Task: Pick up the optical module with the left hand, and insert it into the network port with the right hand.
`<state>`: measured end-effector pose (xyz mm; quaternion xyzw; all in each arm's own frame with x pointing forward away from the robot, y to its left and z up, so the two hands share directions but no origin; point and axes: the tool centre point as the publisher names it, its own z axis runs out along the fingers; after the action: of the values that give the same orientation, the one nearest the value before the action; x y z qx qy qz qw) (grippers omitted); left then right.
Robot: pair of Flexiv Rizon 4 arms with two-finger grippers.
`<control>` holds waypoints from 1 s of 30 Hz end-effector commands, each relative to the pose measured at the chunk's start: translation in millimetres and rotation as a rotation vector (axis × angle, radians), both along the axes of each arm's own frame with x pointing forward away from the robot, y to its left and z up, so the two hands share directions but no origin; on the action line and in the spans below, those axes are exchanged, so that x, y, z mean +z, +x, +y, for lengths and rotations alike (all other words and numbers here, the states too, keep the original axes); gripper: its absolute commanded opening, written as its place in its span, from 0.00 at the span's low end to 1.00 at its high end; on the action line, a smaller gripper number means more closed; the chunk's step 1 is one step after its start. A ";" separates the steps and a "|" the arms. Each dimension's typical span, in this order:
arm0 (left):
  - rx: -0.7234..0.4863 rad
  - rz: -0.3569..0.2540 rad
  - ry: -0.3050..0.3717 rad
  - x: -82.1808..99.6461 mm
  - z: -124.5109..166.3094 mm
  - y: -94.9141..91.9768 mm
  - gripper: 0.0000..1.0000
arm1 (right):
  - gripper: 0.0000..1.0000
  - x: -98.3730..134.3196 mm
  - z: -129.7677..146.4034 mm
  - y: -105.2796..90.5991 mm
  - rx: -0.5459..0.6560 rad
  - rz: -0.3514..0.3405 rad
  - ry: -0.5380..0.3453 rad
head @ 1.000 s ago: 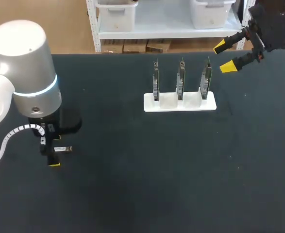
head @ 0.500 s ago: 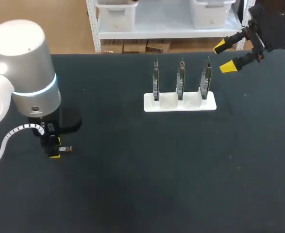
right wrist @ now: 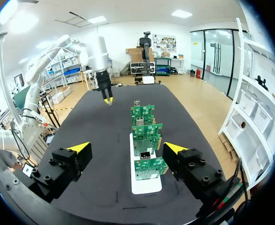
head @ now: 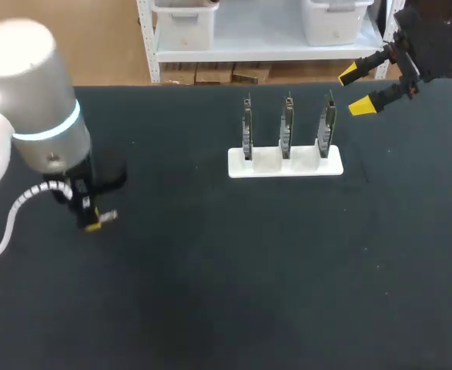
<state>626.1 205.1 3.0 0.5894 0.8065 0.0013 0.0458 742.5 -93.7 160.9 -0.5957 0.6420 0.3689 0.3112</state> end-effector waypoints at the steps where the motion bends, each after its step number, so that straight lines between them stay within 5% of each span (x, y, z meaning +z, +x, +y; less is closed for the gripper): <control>1: 0.022 -0.043 -0.130 36.0 -8.5 28.5 0.00 | 1.00 0.2 0.0 -1.6 -0.003 -0.003 -0.001; 6: 0.009 -0.159 -0.355 109.5 -49.2 65.8 0.00 | 1.00 0.2 0.0 -1.6 -0.003 -0.003 -0.001; 11: -0.007 -0.221 -0.488 156.7 -72.1 75.3 0.00 | 1.00 0.2 0.0 -1.6 -0.003 -0.003 -0.001; 30: -0.004 -0.217 -0.476 155.6 -73.1 75.5 0.00 | 1.00 0.2 0.0 -1.6 -0.003 -0.003 -0.001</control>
<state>702.4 131.2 160.1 0.5599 0.7736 -0.1258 0.2688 742.5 -93.6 160.9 -0.5958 0.6420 0.3689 0.3112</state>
